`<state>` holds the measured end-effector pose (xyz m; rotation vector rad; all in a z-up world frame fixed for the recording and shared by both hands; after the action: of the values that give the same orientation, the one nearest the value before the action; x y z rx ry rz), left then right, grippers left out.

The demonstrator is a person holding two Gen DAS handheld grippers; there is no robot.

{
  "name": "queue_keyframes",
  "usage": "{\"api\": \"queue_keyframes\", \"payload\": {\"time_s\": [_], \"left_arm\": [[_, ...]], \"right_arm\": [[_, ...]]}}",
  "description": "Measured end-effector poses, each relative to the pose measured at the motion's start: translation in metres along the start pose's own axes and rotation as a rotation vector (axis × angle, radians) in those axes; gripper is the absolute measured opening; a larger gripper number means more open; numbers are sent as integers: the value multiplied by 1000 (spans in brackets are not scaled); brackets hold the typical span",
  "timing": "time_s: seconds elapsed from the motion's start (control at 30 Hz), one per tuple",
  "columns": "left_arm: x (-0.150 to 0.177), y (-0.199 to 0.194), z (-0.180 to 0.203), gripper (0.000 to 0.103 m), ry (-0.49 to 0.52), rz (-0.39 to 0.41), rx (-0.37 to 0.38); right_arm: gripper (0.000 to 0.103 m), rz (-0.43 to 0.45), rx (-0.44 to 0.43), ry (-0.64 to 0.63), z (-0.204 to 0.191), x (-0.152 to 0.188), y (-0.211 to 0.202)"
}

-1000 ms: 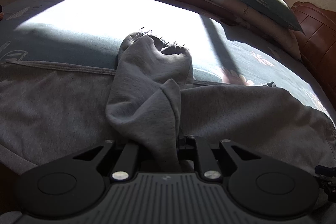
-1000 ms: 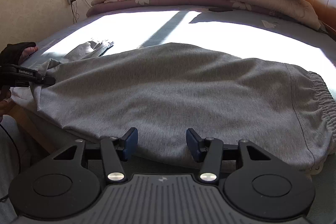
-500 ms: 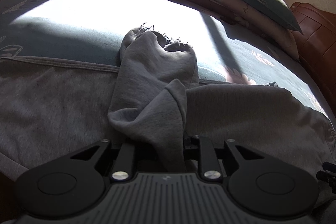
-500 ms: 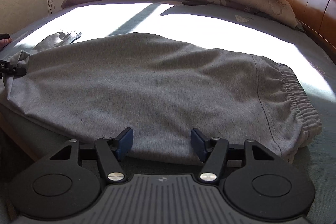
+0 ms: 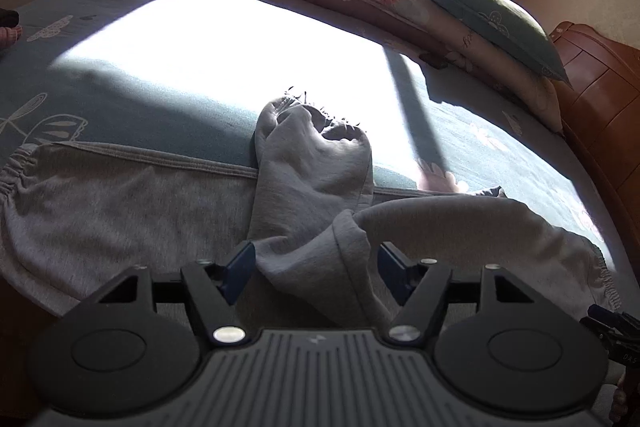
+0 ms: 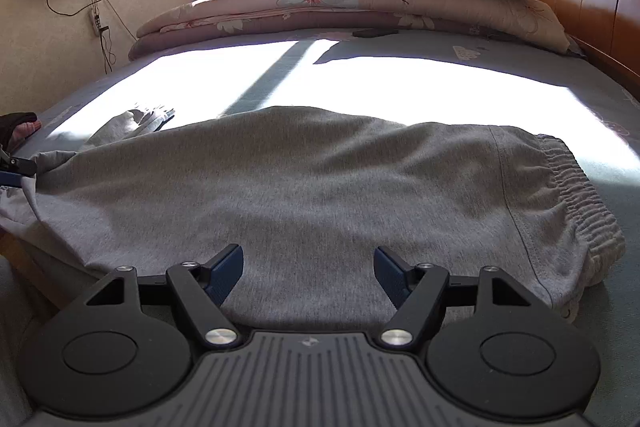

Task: Fold clothes

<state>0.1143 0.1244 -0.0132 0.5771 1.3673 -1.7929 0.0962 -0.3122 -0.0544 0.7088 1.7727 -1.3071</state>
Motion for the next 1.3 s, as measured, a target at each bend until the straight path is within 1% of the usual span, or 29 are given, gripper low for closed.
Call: {"api": "queue_keyframes", "payload": {"time_s": [0.1,0.13,0.2,0.23,0.33,0.43,0.5,0.53,0.6,0.63,0.7,0.73,0.77,0.8,0.87,0.97,1.0,1.03,1.1,1.13,1.17,1.23,1.3], "left_arm": [[-24,8,27,76,13,32,78],[-30,15,37,77,16,35,120],[-42,32,54,82,14,26,209],[-48,46,64,82,6,11,259],[-62,96,92,82,-38,-74,357],[-71,149,120,82,-72,-200,447],[-70,182,141,82,-72,-294,506],[-67,200,155,82,-55,-344,535],[-61,233,178,82,-12,-416,563],[-57,247,189,81,12,-443,562],[-49,271,201,78,36,-505,577],[-46,281,205,76,37,-537,597],[-42,291,208,71,39,-569,616],[-38,298,211,67,44,-597,624],[-31,308,214,63,62,-639,626],[-25,319,214,56,53,-670,655],[-25,322,213,49,39,-675,672],[-26,323,213,47,19,-673,692],[-37,329,213,48,-57,-660,742],[-44,334,214,48,-100,-664,759],[-48,338,215,49,-117,-677,766],[-48,347,219,49,-99,-694,728],[-40,349,218,49,-69,-700,700]], "right_arm": [[80,37,-91,-36,-10,-26,12],[80,42,-124,-50,-15,-36,22],[80,33,-193,-83,-25,-54,47],[80,25,-229,-99,-30,-61,60],[80,-36,-333,-100,-38,-69,99],[80,-156,-417,-55,-34,-59,133],[80,-192,-447,-45,-28,-45,139],[80,-194,-462,-46,-26,-41,138],[81,-182,-493,-56,-22,-39,135],[81,-174,-500,-56,-19,-39,133],[82,-165,-512,-29,-11,-36,132],[82,-161,-520,-13,-7,-35,131],[82,-157,-529,0,-4,-34,131],[82,-154,-537,8,-1,-33,130],[82,-150,-540,8,2,-32,129],[81,-143,-535,6,3,-32,127],[81,-141,-536,4,3,-32,126],[82,-138,-537,0,3,-31,125],[81,-135,-540,4,3,-30,125],[81,-134,-541,8,3,-30,124],[81,-132,-541,10,3,-30,124],[82,-129,-532,6,2,-32,124],[81,-128,-526,2,1,-31,123]]}}
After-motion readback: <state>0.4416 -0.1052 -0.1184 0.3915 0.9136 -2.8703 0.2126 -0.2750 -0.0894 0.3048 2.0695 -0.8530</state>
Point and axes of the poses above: each gripper's, at about its wrist camera, not at the fingertips, and y roughly the way its jaws point, z to its right, x to its underside, the point moved 1 cm from there along y, roughly the way its jaws point, and after that the axes turned 6 degrees about z, right-handed, at the moved point
